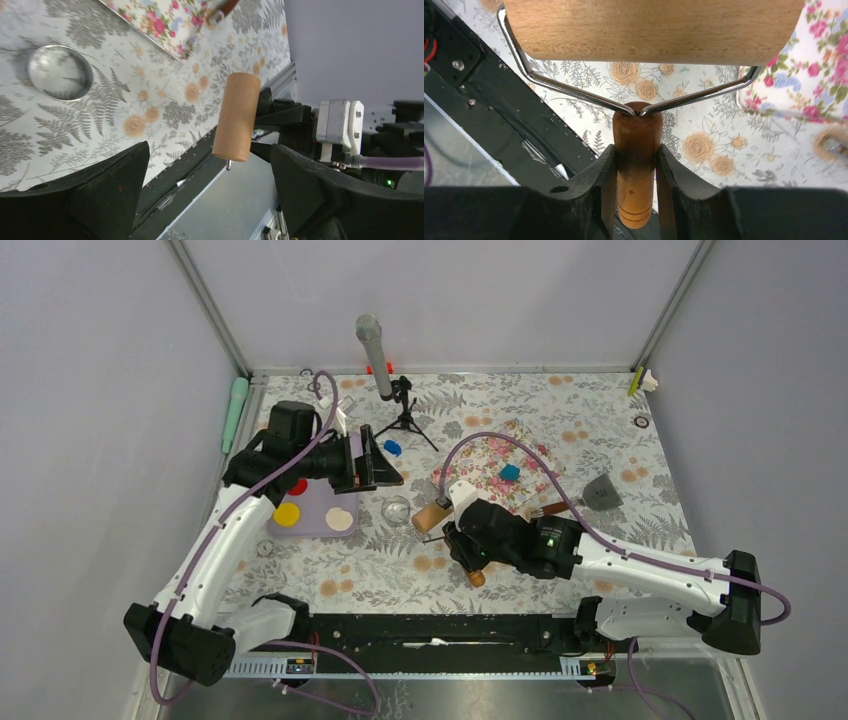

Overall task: Roll out the dumpling wrappers from the dough
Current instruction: Pick up the rolling pin from the center of the board.

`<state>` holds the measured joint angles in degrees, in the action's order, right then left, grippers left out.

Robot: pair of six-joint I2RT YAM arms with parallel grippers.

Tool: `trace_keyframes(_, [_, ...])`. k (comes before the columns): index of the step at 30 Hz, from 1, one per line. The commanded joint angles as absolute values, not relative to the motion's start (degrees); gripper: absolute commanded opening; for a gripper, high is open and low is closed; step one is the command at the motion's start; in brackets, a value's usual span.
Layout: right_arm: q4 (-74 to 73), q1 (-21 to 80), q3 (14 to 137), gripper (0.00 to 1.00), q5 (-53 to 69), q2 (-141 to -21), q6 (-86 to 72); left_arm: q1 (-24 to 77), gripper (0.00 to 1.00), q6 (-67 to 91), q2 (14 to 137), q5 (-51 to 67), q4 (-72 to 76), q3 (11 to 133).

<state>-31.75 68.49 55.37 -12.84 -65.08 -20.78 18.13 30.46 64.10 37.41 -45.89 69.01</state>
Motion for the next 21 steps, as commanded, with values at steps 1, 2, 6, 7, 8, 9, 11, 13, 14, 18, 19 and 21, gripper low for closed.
trace_keyframes(1, [-24.99, 68.91, 55.25, 0.0, -10.65, -64.09, -7.86, 20.9, 0.99, 29.07, 66.4, 45.01, -43.31, 68.53])
trace_keyframes(2, [-24.57, 68.95, 55.01, 0.0, -10.2, -64.07, -6.61, 21.97, 0.99, 28.21, 68.01, 45.68, -44.88, 68.93])
trace_keyframes(6, [-22.66, 68.92, 54.35, 0.0, -7.48, -64.35, -1.33, 26.09, 0.99, 26.85, 71.44, 44.56, -47.63, 70.0])
trace_keyframes(7, [-22.08, 68.97, 54.2, 0.0, -6.93, -64.35, -0.37, 27.16, 0.99, 26.89, 71.95, 43.95, -47.64, 70.14])
trace_keyframes(8, [-21.46, 68.93, 53.88, 0.0, -6.45, -64.26, 0.5, 28.3, 0.99, 26.83, 72.58, 43.26, -47.65, 70.09])
trace_keyframes(9, [-20.66, 68.89, 53.59, 0.0, -6.11, -64.19, 1.71, 29.25, 0.99, 26.85, 73.2, 42.54, -47.64, 69.99])
trace_keyframes(11, [-19.18, 69.0, 52.87, 0.0, -5.79, -63.76, 3.22, 30.79, 0.99, 27.14, 74.62, 41.4, -47.65, 69.6])
trace_keyframes(13, [-17.97, 68.92, 52.43, 0.0, -5.15, -63.5, 4.12, 32.19, 0.99, 27.35, 75.61, 40.66, -47.37, 69.23])
trace_keyframes(14, [-17.63, 68.95, 52.25, 0.0, -4.8, -63.52, 4.41, 32.72, 0.99, 27.63, 75.81, 40.82, -46.83, 68.91])
trace_keyframes(18, [-16.81, 68.93, 52.03, 0.0, -4.1, -63.7, 4.83, 34.17, 0.99, 28.72, 75.46, 41.74, -44.83, 67.65])
trace_keyframes(19, [-16.53, 68.96, 51.86, 0.0, -4.21, -63.53, 4.88, 34.64, 0.99, 28.74, 75.64, 41.44, -44.81, 67.32])
trace_keyframes(21, [-15.74, 68.98, 51.43, 0.0, -4.44, -63.03, 4.82, 35.67, 0.96, 29.18, 76.16, 40.55, -44.48, 66.57])
